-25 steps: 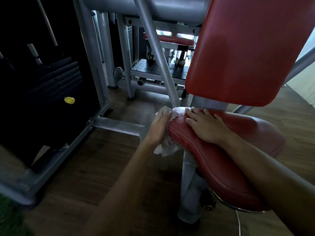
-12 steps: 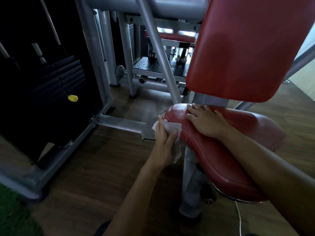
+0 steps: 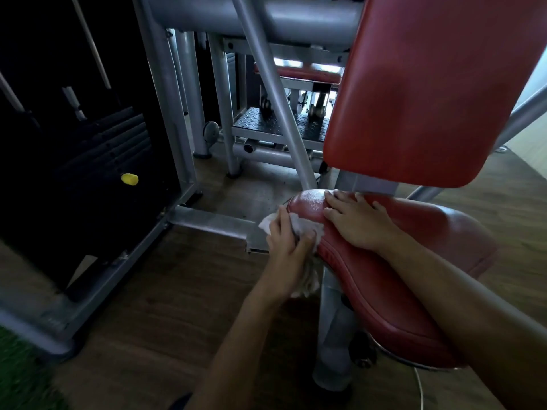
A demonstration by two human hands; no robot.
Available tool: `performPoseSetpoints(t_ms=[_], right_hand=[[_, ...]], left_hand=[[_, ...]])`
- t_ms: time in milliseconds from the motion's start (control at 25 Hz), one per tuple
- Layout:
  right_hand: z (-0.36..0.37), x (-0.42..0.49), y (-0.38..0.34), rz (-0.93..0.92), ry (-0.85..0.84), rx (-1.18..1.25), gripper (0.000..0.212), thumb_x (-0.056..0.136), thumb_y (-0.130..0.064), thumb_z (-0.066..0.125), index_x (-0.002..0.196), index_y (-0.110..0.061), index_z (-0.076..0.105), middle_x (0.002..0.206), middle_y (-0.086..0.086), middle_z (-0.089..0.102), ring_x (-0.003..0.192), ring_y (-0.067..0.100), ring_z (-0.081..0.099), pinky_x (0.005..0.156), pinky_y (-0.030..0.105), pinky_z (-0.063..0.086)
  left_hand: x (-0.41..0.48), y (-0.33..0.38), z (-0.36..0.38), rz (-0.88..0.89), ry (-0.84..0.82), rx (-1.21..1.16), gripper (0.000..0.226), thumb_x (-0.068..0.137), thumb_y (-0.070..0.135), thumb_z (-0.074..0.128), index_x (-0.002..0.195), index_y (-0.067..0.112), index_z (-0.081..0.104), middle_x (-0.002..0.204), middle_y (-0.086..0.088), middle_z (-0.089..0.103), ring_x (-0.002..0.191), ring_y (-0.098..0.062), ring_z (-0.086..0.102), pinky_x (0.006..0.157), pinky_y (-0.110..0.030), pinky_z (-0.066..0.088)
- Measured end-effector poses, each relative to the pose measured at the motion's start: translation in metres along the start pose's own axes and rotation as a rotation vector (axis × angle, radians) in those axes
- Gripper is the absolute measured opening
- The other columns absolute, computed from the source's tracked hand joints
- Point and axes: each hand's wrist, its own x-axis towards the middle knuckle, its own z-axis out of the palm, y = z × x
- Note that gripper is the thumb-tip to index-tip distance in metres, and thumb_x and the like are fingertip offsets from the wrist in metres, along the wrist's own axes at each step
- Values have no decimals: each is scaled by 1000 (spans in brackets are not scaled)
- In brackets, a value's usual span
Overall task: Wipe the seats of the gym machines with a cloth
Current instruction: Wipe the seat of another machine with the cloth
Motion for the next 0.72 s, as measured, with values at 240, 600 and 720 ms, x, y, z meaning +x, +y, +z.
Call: performPoseSetpoints(t_ms=[240,600,720], right_hand=[[1,1,2,8,11,25,55,106,-46,21,159,-33,13,169,-10,6,155,25,4,121,55,7],[3,3,1,7,27,17,53,107,-43,22,158,-29,19,169,-5,9,155,23,6,121,54,8],[1,1,1,11,36,15,53,107,-42,22,158,-28,20,169,-5,10,155,23,7,121,54,8]], left_hand=[[63,5,-22,-79,29,-95,69,99,48,48,155,14,27,144,-6,47,136,-23,45,108,-36,41],[15,-10,-11,-48,-5,-330,45,101,40,51,141,21,40,135,-11,54,124,-21,57,104,-40,50],[48,-4,-23,-94,13,-136,70,91,58,52,145,14,43,138,-10,53,129,-22,53,112,-48,40]])
